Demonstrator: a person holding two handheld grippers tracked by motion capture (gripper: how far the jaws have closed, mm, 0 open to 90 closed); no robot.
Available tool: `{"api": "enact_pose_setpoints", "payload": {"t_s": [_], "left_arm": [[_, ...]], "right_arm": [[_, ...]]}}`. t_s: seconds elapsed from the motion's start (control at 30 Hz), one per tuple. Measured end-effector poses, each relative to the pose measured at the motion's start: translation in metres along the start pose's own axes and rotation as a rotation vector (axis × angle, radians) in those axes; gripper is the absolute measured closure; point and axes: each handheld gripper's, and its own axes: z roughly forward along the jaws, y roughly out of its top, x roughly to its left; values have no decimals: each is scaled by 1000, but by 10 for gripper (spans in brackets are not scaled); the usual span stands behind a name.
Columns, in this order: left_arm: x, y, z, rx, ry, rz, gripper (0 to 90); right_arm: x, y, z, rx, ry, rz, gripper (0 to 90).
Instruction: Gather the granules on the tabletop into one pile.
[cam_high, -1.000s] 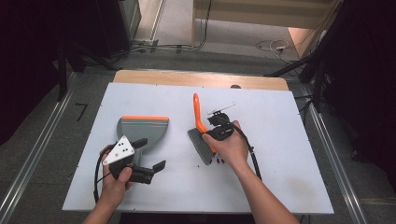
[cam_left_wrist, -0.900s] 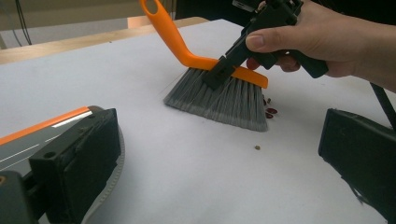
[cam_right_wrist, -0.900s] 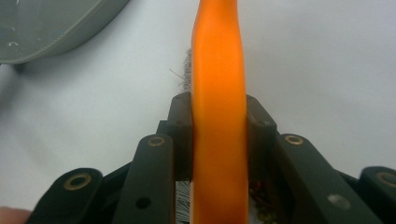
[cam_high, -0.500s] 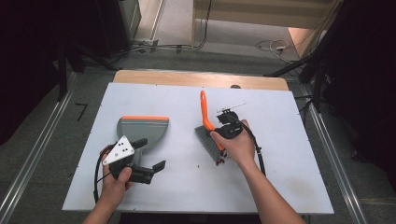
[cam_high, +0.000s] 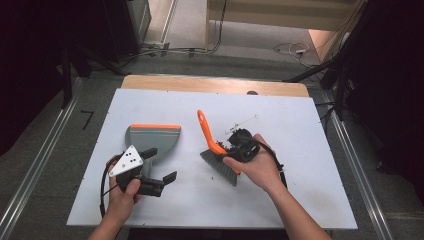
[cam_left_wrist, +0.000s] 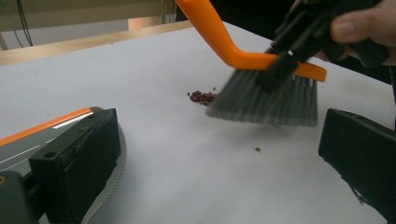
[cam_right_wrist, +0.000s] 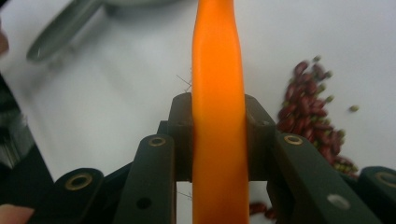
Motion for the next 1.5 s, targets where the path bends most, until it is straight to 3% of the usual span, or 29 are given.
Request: {"api": "enact_pose_setpoints", "payload": {"t_s": [0.13, 0.33, 0.4, 0.43, 0.6, 0.87, 1.2, 1.5], "left_arm": [[-2, 2, -1, -14, -5, 6, 0], [-5, 3, 1, -8, -9, 14, 0], [-5, 2, 1, -7, -9, 13, 0], [-5, 2, 1, -6, -8, 11, 0], [-3, 1, 2, 0, -8, 9, 0], [-4, 1, 2, 0, -9, 8, 0], [-5, 0, 4, 7, -15, 12, 0], [-5, 0, 5, 8, -16, 10, 0]], "right_arm": [[12, -14, 2, 46, 37, -101, 688], [20, -26, 20, 142, 80, -199, 688], [15, -25, 21, 117, 96, -186, 688], [12, -24, 22, 120, 81, -193, 687], [-7, -21, 23, 117, 112, -207, 685], [-32, -12, 19, 89, 59, -190, 684], [-49, -3, 16, 68, 10, -171, 685], [-56, 1, 14, 54, -17, -208, 685]]}}
